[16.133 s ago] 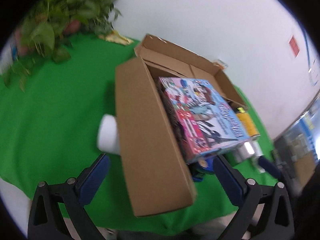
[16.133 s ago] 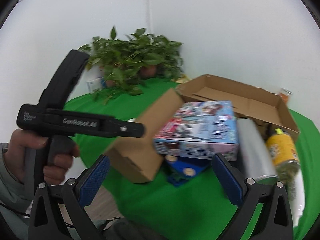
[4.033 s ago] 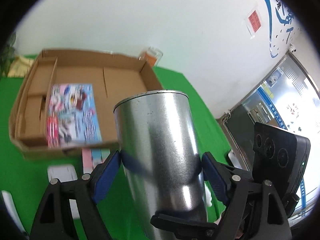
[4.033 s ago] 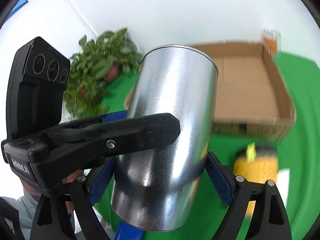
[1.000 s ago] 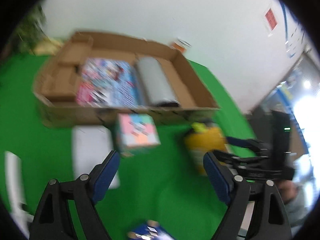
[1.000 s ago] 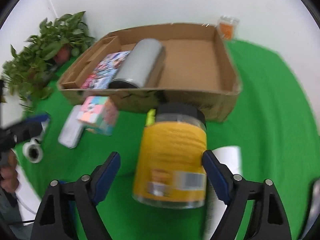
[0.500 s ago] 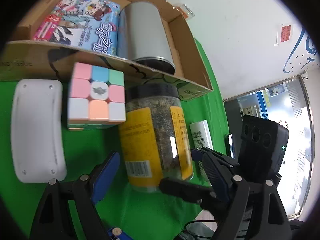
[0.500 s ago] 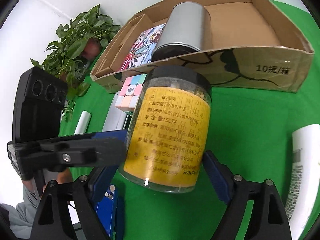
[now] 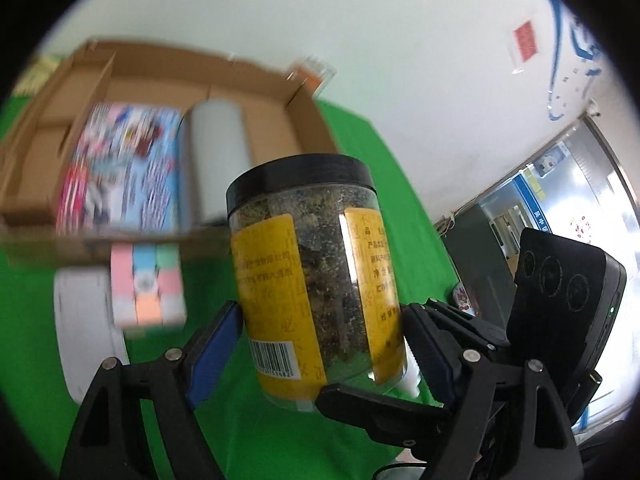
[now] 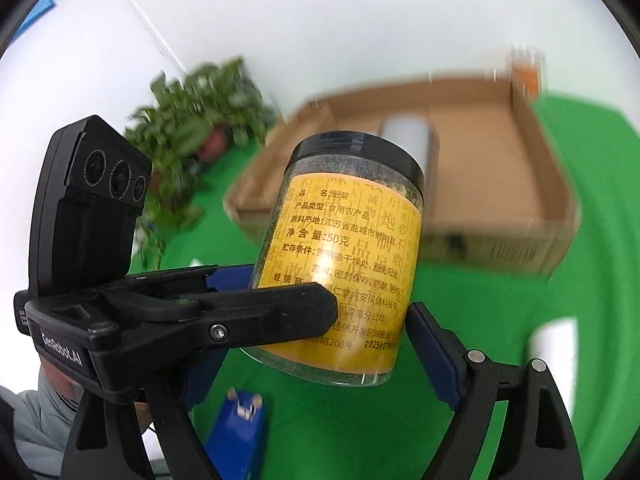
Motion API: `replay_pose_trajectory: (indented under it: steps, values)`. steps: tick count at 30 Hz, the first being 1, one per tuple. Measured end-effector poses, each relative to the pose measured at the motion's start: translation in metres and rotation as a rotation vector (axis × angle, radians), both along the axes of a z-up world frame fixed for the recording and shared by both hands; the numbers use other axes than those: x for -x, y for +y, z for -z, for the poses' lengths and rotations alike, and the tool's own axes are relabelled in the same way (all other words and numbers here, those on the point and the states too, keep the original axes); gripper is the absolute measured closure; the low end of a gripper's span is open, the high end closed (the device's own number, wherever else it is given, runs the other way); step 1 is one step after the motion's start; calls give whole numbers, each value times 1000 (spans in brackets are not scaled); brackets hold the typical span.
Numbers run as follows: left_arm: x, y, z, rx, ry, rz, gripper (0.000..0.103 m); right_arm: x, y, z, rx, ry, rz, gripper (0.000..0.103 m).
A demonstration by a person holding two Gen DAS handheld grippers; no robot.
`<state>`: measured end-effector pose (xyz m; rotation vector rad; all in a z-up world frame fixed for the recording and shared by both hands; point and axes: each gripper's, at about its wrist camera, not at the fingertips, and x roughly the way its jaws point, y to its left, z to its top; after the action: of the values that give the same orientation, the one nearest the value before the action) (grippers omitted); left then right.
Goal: Organize rigid objects
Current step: 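Place the yellow jar in the box next to the silver can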
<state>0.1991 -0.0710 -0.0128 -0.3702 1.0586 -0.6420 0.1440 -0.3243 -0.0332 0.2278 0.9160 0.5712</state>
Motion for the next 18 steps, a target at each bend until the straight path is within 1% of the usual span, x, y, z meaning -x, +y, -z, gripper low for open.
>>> replay_pose_trajectory:
  steps: [2, 3, 5, 7, 9, 12, 15, 16, 18]
  values:
    - [-11, -9, -23, -8, -67, 16, 21, -14, -9, -16, 1, -43, 9, 18]
    - [-19, -13, -31, -9, -86, 21, 21, -24, -15, -22, -5, -54, 20, 18]
    - [-38, -18, -41, -1, -92, 24, 21, -41, -26, -28, -16, -61, 47, 18]
    - [-59, -26, -43, 14, -78, 32, 21, -61, -39, -29, -22, -48, 69, 18]
    - [-74, -32, -38, 2, -67, 40, 21, -85, -52, -20, -38, 2, 73, 18]
    - [-93, -45, -22, -10, -20, 43, 21, -109, -62, -3, -38, 67, 77, 18]
    - [-108, -46, 2, -1, 56, 36, 21, -123, -68, 21, -35, 118, 76, 19]
    - [-113, -48, 11, -9, 82, 31, 22, -126, -67, 29, -30, 129, 75, 19]
    - [-117, -51, 20, -25, 101, 23, 22, -131, -66, 44, -11, 146, 70, 20]
